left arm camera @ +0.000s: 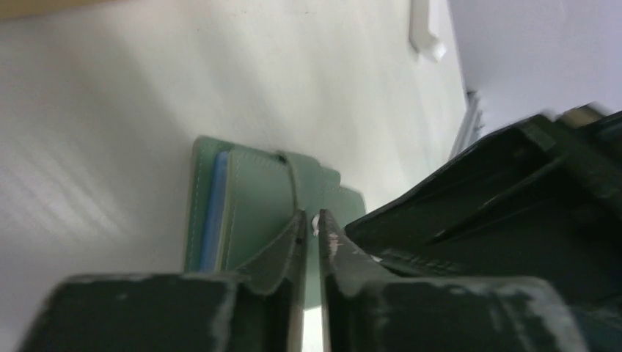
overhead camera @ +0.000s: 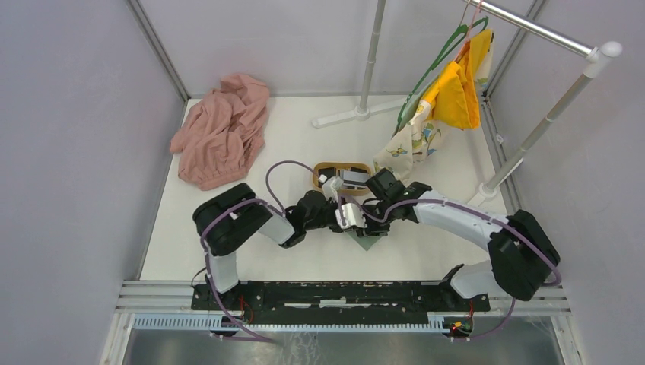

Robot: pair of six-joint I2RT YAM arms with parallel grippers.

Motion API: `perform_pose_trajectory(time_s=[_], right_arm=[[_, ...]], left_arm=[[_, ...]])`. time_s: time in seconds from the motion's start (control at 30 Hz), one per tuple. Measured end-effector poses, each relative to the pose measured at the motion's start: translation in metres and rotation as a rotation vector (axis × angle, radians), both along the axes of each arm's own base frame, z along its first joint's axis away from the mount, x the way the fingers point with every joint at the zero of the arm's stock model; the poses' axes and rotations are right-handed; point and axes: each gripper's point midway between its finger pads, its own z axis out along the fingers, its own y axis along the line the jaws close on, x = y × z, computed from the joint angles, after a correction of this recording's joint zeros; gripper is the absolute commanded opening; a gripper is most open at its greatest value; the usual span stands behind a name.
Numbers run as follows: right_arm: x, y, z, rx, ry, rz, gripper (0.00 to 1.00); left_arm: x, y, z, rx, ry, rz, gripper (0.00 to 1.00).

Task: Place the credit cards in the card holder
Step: Close the card holder at the center of the board, then reset both arms

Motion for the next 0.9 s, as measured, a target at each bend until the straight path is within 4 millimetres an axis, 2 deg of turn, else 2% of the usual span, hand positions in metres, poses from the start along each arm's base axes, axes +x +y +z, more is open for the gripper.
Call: perform_pose_trajectory(time_s=[0.1, 0.23, 0.33, 0.37, 0.47, 0.57, 0.77, 0.9], right_arm=[[0.001, -0.002, 0.021, 0.084, -0.032, 0.009, 0.68], [0.016, -0.025, 0.049, 0.184, -0.116, -0.08, 0.85], [0.029, -0.044, 0.073, 0.262, -0.198, -0.163, 0.97], [0.033, -0.051, 0.082, 0.296, -0.228, -0.198, 0.98], [0.041, -0.065, 0.106, 0.374, -0.28, -0.303, 0.98], [0.054, -0.075, 0.128, 0.44, -0.315, -0.443, 0.98], [0.063, -0.08, 0.14, 0.505, -0.286, -0.574, 0.98], [0.071, -0.081, 0.15, 0.56, -0.245, -0.712, 0.98]], left_arm=[[0.0, 0.009, 0.006, 0.067, -0.006, 0.001, 0.36], [0.003, 0.022, 0.027, 0.132, -0.06, 0.025, 0.46], [0.009, 0.03, 0.066, 0.129, -0.16, 0.05, 0.53], [0.011, 0.034, 0.081, 0.126, -0.199, 0.064, 0.58], [0.014, 0.053, 0.122, 0.124, -0.311, 0.121, 0.76], [0.016, 0.08, 0.16, 0.129, -0.409, 0.205, 0.99], [0.01, 0.134, 0.222, 0.138, -0.527, 0.352, 1.0], [0.005, 0.15, 0.242, 0.166, -0.541, 0.375, 1.0]])
